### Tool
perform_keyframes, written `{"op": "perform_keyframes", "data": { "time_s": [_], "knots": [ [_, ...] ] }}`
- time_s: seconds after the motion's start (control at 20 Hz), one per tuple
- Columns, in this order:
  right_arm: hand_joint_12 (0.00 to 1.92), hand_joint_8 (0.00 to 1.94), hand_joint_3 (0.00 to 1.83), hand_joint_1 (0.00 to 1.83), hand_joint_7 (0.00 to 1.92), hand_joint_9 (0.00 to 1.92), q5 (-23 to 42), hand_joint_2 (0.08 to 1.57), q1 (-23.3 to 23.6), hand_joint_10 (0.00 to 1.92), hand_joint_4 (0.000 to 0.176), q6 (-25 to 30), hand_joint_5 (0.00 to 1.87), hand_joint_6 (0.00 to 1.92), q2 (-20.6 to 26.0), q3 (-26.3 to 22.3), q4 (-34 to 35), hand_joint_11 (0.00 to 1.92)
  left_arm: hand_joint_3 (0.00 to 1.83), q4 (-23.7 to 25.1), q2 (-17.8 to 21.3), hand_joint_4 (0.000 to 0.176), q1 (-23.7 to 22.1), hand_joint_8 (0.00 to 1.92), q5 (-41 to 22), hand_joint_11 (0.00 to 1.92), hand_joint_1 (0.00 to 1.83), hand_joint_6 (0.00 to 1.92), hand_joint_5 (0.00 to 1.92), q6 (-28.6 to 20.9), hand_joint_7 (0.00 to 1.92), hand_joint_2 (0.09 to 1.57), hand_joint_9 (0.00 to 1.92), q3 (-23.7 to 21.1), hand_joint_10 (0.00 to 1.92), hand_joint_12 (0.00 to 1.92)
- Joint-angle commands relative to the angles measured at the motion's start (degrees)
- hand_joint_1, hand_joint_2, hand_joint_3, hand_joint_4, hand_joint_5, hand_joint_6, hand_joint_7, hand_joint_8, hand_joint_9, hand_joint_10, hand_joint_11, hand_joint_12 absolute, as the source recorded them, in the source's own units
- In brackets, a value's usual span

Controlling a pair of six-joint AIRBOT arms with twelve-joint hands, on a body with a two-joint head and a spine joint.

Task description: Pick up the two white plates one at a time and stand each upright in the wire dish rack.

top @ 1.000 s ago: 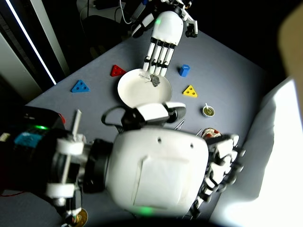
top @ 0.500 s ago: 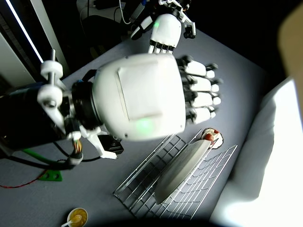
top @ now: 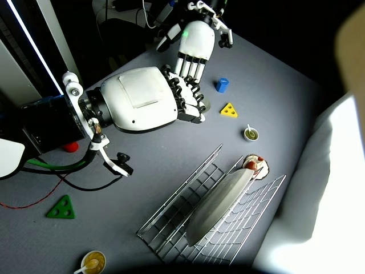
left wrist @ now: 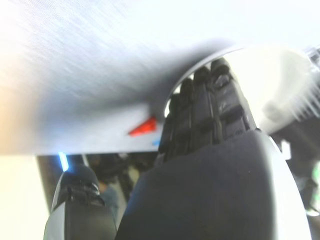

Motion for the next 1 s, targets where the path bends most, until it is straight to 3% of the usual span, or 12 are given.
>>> {"op": "perform_keyframes", "data": {
  "time_s": [0.0,0.25,0.4,0.55,0.65,0.85,0.95],
  "knots": [
    [0.05,0.00,0.00,0.98,0.63,0.64,6.0,0.95,0.1,0.00,0.011,-0.9,0.63,0.00,0.1,-0.6,0.9,0.74,0.00,2.2,-0.5,0.000,0.7,0.00,-1.4,0.18,0.00,0.01,0.13,-0.1,0.19,0.95,0.18,-0.4,0.00,0.02],
    [0.04,0.00,0.00,1.07,0.63,0.61,6.6,0.95,-2.0,0.00,0.011,-8.8,0.60,0.00,-0.3,-2.8,-1.1,0.71,0.00,1.3,-0.5,0.000,0.7,0.01,-1.4,0.19,0.00,0.01,0.14,-0.1,0.20,0.95,0.20,-0.1,0.01,0.02],
    [0.02,0.00,0.00,1.08,0.56,0.56,7.9,0.94,-3.5,0.00,0.021,-13.0,0.53,0.00,-0.6,-4.0,-2.5,0.67,0.00,1.2,-0.5,0.000,0.7,0.00,-1.4,0.19,0.00,0.00,0.13,-0.1,0.19,0.95,0.19,0.0,0.00,0.02],
    [0.01,0.00,0.00,1.11,0.54,0.56,8.0,0.91,-4.3,0.00,0.018,-13.1,0.51,0.00,-1.5,-4.1,-2.6,0.66,0.00,1.0,-0.5,0.000,0.7,0.00,-1.5,0.19,0.00,0.00,0.13,-0.1,0.19,0.95,0.19,0.1,0.00,0.02],
    [0.00,0.00,0.00,1.11,0.48,0.51,8.0,0.89,-4.5,0.00,0.028,-13.2,0.49,0.00,-2.4,-4.2,-3.6,0.62,0.00,0.8,-0.5,0.000,0.6,0.01,-1.5,0.18,0.00,0.01,0.14,-0.1,0.20,0.95,0.20,0.2,0.01,0.01],
    [0.00,0.00,0.00,1.16,0.32,0.37,7.5,0.88,-5.7,0.00,0.000,-16.6,0.38,0.00,-4.4,-4.2,-4.0,0.44,0.00,0.4,-0.5,0.000,0.4,0.00,-1.6,0.17,0.00,0.00,0.14,-0.1,0.20,0.95,0.19,0.6,0.00,0.01],
    [0.00,0.00,0.00,1.19,0.29,0.31,6.8,0.86,-5.7,0.00,0.000,-16.6,0.37,0.00,-5.6,-3.7,-4.0,0.39,0.00,0.3,-0.5,0.000,0.2,0.00,-1.7,0.18,0.00,0.00,0.14,-0.1,0.21,0.95,0.20,0.7,0.01,0.01]
  ]
}}
